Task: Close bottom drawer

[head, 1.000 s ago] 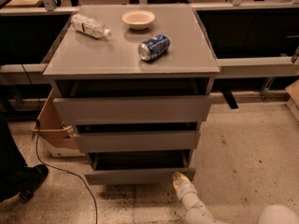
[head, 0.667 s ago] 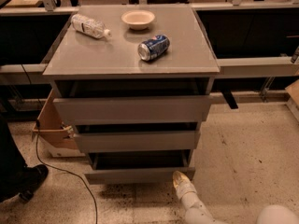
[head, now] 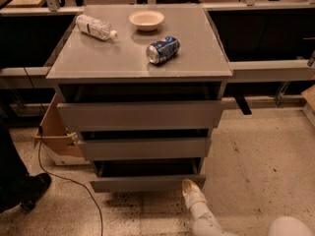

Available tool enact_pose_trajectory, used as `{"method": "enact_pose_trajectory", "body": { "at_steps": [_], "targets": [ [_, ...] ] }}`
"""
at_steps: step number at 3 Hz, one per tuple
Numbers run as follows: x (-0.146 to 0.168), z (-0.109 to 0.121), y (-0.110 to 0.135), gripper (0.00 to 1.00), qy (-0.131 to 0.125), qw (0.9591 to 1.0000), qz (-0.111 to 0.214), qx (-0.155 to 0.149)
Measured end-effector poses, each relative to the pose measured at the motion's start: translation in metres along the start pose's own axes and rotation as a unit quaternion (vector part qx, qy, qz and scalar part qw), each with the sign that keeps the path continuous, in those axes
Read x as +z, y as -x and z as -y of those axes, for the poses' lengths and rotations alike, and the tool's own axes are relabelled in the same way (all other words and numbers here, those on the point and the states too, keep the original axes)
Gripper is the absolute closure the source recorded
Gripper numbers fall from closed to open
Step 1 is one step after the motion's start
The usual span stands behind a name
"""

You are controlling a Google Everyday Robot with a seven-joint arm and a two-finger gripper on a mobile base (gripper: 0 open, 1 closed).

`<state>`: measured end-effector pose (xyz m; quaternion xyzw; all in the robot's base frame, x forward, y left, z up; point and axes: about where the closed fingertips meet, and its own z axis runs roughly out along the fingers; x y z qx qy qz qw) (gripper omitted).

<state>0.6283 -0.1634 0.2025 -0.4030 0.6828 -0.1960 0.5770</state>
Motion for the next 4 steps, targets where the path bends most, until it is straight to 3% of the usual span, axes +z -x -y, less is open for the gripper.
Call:
{"method": "enact_pose_trajectory", "body": {
  "at_steps": [4],
  "targets": [
    [0.019, 0.006, 0.003, 1.00, -0.041, 0.9990, 0.009, -0.014]
  ]
}}
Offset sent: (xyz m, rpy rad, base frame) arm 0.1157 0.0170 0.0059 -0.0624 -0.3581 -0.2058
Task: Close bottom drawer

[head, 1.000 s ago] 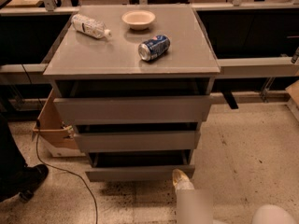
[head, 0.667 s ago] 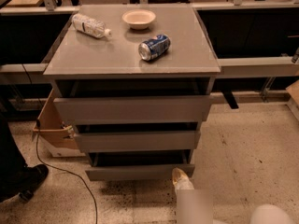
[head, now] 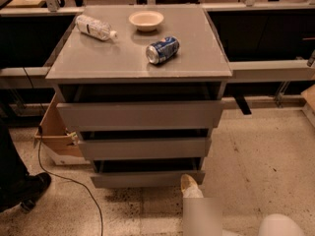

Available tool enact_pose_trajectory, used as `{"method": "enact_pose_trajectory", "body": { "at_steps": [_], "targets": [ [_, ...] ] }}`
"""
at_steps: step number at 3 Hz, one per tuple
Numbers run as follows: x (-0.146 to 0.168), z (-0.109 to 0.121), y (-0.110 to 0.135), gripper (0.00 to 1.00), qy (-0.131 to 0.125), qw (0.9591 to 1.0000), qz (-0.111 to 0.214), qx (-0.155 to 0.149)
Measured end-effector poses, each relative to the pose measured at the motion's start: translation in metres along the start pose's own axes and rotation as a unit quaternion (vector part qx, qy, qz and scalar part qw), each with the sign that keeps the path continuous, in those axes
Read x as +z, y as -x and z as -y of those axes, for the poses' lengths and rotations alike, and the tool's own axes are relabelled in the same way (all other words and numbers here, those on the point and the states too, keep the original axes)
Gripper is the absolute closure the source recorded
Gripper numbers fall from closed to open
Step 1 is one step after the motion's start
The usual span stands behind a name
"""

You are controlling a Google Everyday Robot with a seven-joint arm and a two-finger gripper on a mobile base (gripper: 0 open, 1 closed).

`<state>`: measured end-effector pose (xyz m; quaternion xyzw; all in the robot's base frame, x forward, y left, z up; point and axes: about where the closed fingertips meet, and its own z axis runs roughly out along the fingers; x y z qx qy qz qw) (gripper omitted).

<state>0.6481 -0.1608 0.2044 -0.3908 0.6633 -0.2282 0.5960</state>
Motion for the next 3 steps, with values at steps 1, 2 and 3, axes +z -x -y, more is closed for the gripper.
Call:
{"method": "enact_pose_trajectory", "body": {
  "at_steps": [1, 2, 3],
  "targets": [
    [0.007, -0.001, 0.004, 1.00, -0.015, 0.9998, 0.009, -0.008],
    [0.020, -0.016, 0.021, 1.00, -0.037, 0.9984, 0.034, -0.025],
    [0.030, -0.013, 0.023, 1.00, -0.051, 0.9972, 0.041, -0.036]
  ]
}}
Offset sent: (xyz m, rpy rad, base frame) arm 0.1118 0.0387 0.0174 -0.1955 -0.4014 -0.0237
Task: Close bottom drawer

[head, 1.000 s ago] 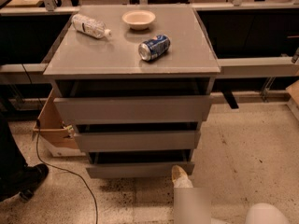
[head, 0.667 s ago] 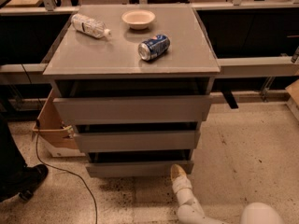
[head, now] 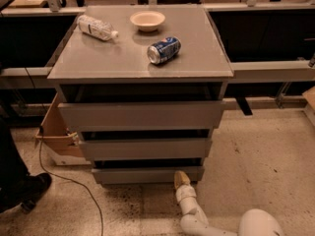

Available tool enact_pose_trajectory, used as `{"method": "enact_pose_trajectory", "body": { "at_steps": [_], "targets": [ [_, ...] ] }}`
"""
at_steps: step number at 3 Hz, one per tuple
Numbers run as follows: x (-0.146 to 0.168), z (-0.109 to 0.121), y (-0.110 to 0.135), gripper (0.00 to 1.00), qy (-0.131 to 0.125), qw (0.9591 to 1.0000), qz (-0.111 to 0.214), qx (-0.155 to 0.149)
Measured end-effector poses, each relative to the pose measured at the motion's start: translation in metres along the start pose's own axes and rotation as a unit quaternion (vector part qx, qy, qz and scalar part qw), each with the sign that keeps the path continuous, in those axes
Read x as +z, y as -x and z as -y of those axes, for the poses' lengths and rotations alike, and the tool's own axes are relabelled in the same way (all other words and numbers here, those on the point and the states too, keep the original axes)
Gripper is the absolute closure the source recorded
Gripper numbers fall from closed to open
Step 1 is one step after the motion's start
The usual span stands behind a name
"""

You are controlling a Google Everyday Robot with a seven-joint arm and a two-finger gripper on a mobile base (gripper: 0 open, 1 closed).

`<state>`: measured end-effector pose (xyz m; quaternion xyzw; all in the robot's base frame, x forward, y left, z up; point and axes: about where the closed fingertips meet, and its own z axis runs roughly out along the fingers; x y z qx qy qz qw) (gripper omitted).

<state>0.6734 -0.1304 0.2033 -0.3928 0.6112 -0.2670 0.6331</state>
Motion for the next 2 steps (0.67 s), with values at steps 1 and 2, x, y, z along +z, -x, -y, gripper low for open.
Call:
{"method": "enact_pose_trajectory", "body": {
  "at_steps": [1, 2],
  "targets": [
    [0.0072, 0.0027, -0.0002, 1.00, -0.012, 0.9999, 0.004, -0.009],
    [0.0071, 0.0027, -0.0002, 1.00, -0.012, 0.9999, 0.004, -0.009]
  ]
}}
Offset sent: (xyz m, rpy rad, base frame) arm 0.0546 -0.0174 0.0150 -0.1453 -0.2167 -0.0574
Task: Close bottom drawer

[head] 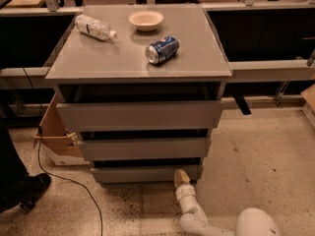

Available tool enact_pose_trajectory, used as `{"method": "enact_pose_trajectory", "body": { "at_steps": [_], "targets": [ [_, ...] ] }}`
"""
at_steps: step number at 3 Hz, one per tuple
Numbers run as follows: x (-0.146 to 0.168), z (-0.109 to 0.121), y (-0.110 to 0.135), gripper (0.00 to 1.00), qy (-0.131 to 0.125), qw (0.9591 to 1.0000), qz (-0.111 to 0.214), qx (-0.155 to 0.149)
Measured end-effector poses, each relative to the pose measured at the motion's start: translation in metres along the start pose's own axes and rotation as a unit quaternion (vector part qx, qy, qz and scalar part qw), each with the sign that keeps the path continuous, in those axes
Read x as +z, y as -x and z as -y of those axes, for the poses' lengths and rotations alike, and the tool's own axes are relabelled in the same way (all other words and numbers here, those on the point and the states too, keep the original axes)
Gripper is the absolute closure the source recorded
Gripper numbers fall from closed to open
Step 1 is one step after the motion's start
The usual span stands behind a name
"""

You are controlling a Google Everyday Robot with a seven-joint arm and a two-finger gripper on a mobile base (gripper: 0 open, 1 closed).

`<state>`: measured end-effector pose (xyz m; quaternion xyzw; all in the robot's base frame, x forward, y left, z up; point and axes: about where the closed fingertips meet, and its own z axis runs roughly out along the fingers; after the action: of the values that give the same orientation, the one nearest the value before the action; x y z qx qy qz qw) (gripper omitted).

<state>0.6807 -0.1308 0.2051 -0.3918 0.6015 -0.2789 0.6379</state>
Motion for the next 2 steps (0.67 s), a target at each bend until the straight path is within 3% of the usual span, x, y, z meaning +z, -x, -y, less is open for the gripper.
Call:
{"method": "enact_pose_trajectory", "body": {
  "at_steps": [1, 2],
  "targets": [
    [-0.022, 0.022, -0.015, 1.00, 0.025, 0.9993, -0.010, -0.027],
    [-0.064, 0.046, -0.030, 1.00, 0.071, 0.9959, -0.028, -0.049]
  ]
}}
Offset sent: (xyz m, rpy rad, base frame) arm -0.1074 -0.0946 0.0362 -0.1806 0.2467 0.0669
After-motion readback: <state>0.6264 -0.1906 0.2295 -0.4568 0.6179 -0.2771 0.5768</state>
